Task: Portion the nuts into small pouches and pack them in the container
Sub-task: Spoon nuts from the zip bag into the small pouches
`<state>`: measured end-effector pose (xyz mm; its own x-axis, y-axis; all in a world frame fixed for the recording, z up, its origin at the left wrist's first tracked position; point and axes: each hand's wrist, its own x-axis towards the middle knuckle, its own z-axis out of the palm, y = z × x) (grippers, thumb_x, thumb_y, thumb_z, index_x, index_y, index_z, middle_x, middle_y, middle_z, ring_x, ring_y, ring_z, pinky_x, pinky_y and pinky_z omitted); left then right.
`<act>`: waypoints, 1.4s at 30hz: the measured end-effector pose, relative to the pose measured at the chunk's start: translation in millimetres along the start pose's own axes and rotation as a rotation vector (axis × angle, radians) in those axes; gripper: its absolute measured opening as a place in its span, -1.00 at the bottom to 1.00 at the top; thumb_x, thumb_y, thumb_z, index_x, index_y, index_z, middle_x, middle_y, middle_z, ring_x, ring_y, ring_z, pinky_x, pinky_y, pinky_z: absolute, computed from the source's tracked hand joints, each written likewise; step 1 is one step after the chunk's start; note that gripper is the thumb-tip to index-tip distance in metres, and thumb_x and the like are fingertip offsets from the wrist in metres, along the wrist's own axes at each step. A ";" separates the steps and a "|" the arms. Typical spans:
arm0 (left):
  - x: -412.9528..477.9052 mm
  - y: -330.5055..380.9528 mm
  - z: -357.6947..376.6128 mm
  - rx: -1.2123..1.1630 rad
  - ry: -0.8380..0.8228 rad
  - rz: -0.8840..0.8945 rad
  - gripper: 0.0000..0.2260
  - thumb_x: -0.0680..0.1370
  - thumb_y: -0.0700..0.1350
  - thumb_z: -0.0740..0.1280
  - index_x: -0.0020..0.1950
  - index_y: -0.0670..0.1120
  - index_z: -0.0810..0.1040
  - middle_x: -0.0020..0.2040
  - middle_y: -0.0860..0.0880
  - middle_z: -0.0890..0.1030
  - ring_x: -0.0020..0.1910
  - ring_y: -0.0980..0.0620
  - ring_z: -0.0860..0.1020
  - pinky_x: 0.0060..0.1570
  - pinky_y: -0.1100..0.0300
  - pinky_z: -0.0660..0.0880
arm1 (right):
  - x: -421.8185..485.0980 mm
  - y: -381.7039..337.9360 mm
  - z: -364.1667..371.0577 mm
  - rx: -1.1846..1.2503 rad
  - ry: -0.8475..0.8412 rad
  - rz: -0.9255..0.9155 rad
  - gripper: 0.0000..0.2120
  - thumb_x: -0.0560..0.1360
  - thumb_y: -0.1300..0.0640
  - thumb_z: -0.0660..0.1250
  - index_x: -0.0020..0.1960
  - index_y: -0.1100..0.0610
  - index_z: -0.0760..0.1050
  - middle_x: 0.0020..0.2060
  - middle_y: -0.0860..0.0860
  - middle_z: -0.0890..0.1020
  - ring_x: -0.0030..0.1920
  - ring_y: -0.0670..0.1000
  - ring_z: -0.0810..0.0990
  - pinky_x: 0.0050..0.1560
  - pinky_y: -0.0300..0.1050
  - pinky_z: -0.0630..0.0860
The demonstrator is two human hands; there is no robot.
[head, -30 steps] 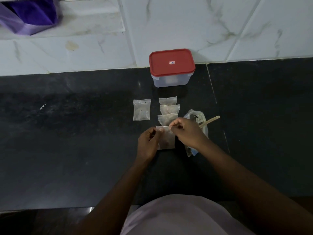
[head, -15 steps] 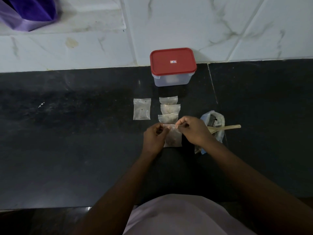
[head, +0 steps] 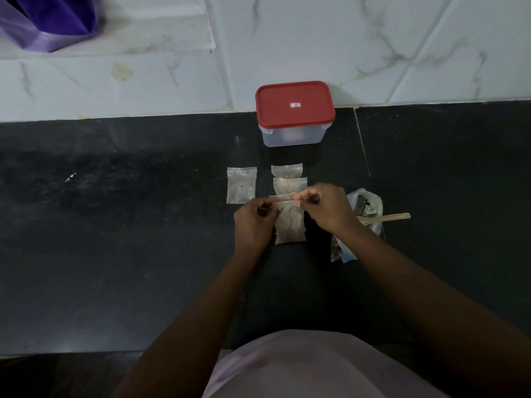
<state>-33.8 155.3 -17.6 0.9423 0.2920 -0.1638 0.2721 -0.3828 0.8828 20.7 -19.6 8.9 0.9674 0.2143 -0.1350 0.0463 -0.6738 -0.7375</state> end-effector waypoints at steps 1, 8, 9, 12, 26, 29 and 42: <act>1.3 0.7 -0.7 0.003 0.004 -0.004 -0.83 0.54 -0.14 0.50 0.12 -0.04 0.70 -0.03 0.08 0.70 -0.07 0.23 0.66 0.00 0.17 0.67 | 1.0 0.7 1.2 -0.006 0.012 -0.005 -0.87 0.51 0.26 0.49 0.04 0.14 0.72 -0.03 -0.01 0.74 -0.17 -0.26 0.60 -0.09 -0.57 0.45; 9.7 -0.3 -15.5 -0.025 0.052 -0.041 -0.80 0.56 -0.20 0.45 0.17 -0.06 0.64 0.02 0.09 0.66 -0.06 0.25 0.62 -0.07 0.43 0.56 | 0.0 -0.5 2.7 -0.019 0.056 0.007 -0.79 0.49 0.29 0.45 0.09 0.11 0.69 0.03 -0.02 0.69 -0.02 -0.12 0.65 0.07 -0.28 0.57; 11.9 -1.7 -19.0 -0.020 0.067 -0.047 -0.81 0.56 -0.19 0.45 0.17 -0.06 0.64 0.02 0.09 0.66 -0.07 0.26 0.62 -0.08 0.44 0.55 | -0.2 -1.2 1.9 -0.007 0.064 0.005 -0.80 0.48 0.28 0.46 0.07 0.10 0.69 0.01 -0.05 0.68 -0.05 -0.13 0.65 0.04 -0.29 0.58; 21.1 -5.9 -28.8 0.045 0.109 -0.071 -0.76 0.55 -0.16 0.46 0.21 -0.04 0.61 0.12 0.05 0.62 0.00 0.18 0.62 0.05 0.23 0.63 | -0.3 -4.8 -0.3 0.041 0.094 -0.003 -0.85 0.48 0.24 0.49 0.02 0.07 0.69 -0.06 -0.11 0.66 -0.13 -0.14 0.64 -0.06 -0.36 0.56; 82.6 2.9 -24.3 0.600 0.075 -0.331 -0.06 0.39 0.25 0.55 0.57 -0.15 0.20 0.54 -0.16 0.26 0.53 -0.21 0.25 0.47 -0.15 0.30 | 13.2 -20.2 5.7 0.061 0.143 -0.016 -0.90 0.50 0.17 0.46 -0.02 0.00 0.68 -0.07 -0.16 0.66 -0.25 -0.17 0.56 -0.16 -0.30 0.49; 85.4 -0.1 -31.6 0.549 0.062 -0.314 -0.14 0.42 0.16 0.55 0.56 -0.13 0.25 0.52 -0.15 0.30 0.51 -0.19 0.28 0.46 -0.17 0.33 | 14.6 -18.3 4.0 0.076 0.145 0.015 -0.88 0.50 0.18 0.45 -0.03 -0.02 0.69 -0.10 -0.16 0.65 -0.23 -0.14 0.57 -0.13 -0.23 0.53; 10.2 36.1 -40.1 -0.058 -0.146 0.308 -0.32 0.42 -0.29 0.51 0.50 -0.04 0.41 0.33 0.03 0.46 0.34 0.23 0.45 0.36 0.21 0.45 | 8.6 -46.7 -36.8 0.639 -0.017 0.212 -0.87 0.59 0.11 0.40 0.11 0.06 0.67 -0.09 -0.02 0.75 -0.17 -0.07 0.66 -0.20 -0.16 0.59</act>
<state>-22.2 179.7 30.3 0.9976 0.0401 0.0571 -0.0375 -0.3818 0.9235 36.0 -12.3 66.5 0.9349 0.1381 -0.3269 -0.3060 -0.1532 -0.9396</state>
